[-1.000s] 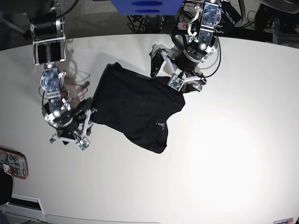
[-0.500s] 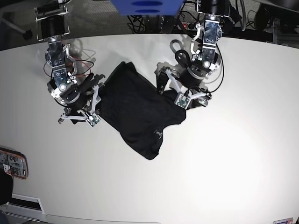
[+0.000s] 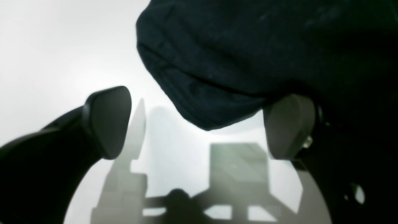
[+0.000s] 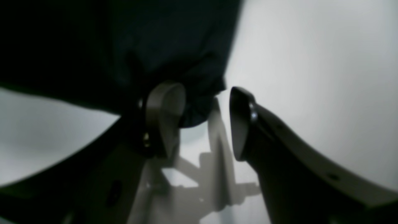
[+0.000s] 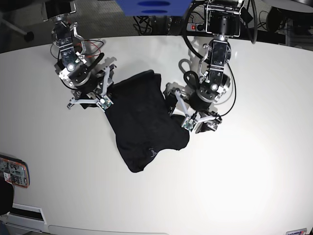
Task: Fold the T-shirt properly
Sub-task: 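Lift and shake the shirt bundle with both grippers, then lower it flat, then open both grippers and lift them off the folded shirt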
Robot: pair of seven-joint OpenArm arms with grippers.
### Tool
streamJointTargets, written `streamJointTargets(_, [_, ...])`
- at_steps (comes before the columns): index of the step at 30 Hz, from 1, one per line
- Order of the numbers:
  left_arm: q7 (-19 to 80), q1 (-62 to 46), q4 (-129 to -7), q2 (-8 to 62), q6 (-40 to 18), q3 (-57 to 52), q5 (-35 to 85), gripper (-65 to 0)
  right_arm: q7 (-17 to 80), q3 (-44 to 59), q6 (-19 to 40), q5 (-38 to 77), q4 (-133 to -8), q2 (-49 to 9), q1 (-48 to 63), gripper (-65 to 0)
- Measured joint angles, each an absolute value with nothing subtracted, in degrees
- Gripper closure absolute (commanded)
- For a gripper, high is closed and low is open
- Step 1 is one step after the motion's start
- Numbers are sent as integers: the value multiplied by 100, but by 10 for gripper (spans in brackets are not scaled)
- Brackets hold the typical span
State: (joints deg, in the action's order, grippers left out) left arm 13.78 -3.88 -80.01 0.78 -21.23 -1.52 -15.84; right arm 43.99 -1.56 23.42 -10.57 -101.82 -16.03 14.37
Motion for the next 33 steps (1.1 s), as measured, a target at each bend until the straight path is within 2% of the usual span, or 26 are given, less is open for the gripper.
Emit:
streamJointTargets(9, [1461, -237, -7981, 82, -2075, -154, -1789, -650, 4368, -1037, 2307, -1017, -10191, -1525, 1387, -272])
streamJointTargets(19, [1490, -242, -8051, 99, -2075, -178, -1831, -650, 4482, -1120, 2353, -1055, -10361, -1173, 1428, -273])
streamJointTargets(24, [1667, -534, -8779, 290, -2108, -196, -1938, -650, 4429, -1068, 2397, -1004, -10565, -1142, 1417, -274])
streamJointTargets(33, [1669, -1229, -10300, 290, -2115, -449, -1935, -650, 4368, -294, 2397, -956, -10571, -1138, 1420, -274])
